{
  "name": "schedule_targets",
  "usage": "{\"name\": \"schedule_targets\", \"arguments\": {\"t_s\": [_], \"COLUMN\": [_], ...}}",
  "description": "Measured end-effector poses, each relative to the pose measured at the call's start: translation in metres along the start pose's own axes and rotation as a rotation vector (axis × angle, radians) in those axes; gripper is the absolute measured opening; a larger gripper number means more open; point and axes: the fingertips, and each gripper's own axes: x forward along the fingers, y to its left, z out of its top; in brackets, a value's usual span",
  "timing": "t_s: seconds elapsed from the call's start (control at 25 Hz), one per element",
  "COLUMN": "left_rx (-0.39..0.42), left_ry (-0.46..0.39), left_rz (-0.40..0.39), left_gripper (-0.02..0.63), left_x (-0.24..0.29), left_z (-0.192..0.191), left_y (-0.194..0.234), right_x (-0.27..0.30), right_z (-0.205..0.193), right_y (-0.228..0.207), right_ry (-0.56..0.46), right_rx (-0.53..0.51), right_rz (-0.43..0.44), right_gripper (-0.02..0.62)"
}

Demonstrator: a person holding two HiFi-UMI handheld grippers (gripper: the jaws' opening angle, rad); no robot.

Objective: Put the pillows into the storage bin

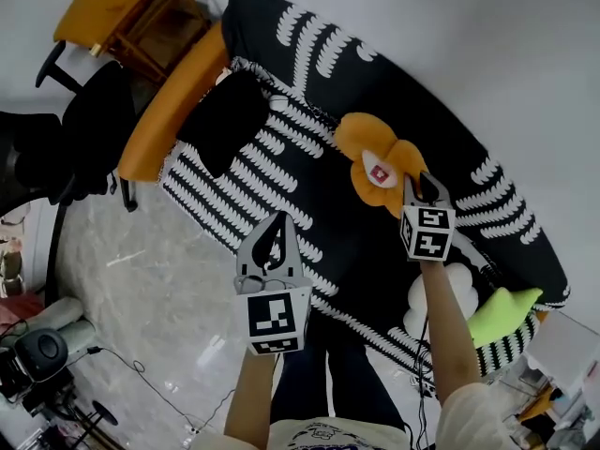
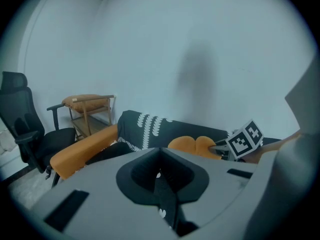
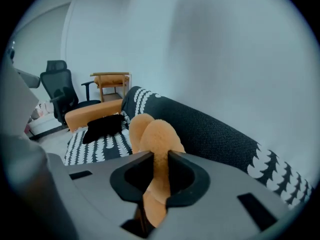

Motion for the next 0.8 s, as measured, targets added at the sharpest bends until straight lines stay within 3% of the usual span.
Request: {"name": "schedule_targets", "arguments": {"t_s": [0.8], "left_rx": [-0.025], "left_ry": [-0.182], "left_rz": [0.032], "left_gripper": [0.014], "left_x": [-0.15], "left_z": [0.088], "left_y": [-0.046], "right_x": [-0.252], "right_z": [0.104], "right_y": [0.008], "right_ry": [-0.285], "right_rx": [0.048], "right_rz": [-0.017], "right_gripper": [0.061]}}
